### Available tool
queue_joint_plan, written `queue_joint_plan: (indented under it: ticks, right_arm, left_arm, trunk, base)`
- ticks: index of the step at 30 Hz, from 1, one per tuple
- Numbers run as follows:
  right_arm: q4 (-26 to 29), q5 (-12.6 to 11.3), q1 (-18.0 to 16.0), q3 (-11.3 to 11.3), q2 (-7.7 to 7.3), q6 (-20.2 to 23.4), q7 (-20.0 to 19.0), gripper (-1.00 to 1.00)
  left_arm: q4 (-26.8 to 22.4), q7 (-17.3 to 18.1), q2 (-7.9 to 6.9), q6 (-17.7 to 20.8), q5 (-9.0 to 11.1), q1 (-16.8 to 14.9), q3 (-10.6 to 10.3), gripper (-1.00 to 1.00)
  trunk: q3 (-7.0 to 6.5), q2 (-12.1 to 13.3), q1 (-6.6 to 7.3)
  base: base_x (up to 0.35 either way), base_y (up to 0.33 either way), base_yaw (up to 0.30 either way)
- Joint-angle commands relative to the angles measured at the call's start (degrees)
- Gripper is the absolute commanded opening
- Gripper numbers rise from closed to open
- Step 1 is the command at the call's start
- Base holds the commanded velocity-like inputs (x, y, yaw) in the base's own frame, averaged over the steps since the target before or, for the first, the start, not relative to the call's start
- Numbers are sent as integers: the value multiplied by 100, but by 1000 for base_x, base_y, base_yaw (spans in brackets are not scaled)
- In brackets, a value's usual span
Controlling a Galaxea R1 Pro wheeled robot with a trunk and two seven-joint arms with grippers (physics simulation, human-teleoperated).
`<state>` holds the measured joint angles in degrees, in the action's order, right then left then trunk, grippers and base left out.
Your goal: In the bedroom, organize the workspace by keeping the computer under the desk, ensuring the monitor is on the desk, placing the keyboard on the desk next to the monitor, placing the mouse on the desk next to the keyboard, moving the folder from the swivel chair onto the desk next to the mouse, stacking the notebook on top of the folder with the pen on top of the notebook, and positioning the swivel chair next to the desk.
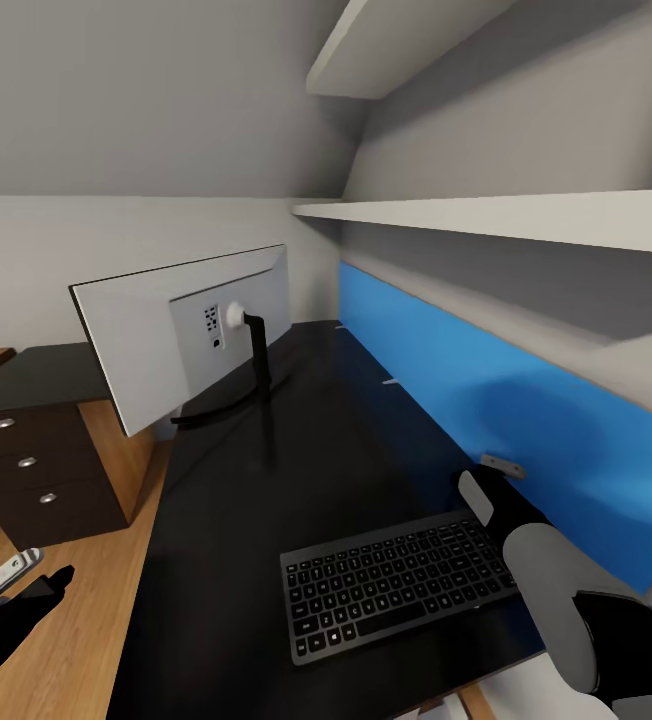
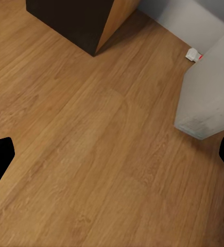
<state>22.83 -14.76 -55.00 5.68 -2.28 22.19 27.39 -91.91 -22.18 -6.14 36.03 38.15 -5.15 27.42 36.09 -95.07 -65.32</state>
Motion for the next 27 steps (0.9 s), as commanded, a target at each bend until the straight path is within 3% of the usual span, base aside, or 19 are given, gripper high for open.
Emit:
queue_joint_plan:
  ticks: [1,11,12,27]
  right_arm:
    - [11,-53,-2,-5,-1,18,32,100]
    - [11,-51,-2,-7,5,22,38,100]
    - [11,-52,-2,-6,4,22,38,-100]
    - [11,-47,-2,-11,1,22,38,-100]
  left_arm:
    - [-7,-50,-1,18,61,-4,0,100]
    - [-7,-50,-9,18,61,-4,3,100]
    - [-8,-50,-10,18,61,-4,2,100]
    - [-7,-50,-3,18,61,-4,0,100]
  trunk:
    - [6,-3,0]
    - [6,-3,0]
    - [6,-3,0]
    - [6,-3,0]
  base:
    - [0,0,0]
    - [0,0,0]
    - [0,0,0]
    - [0,0,0]
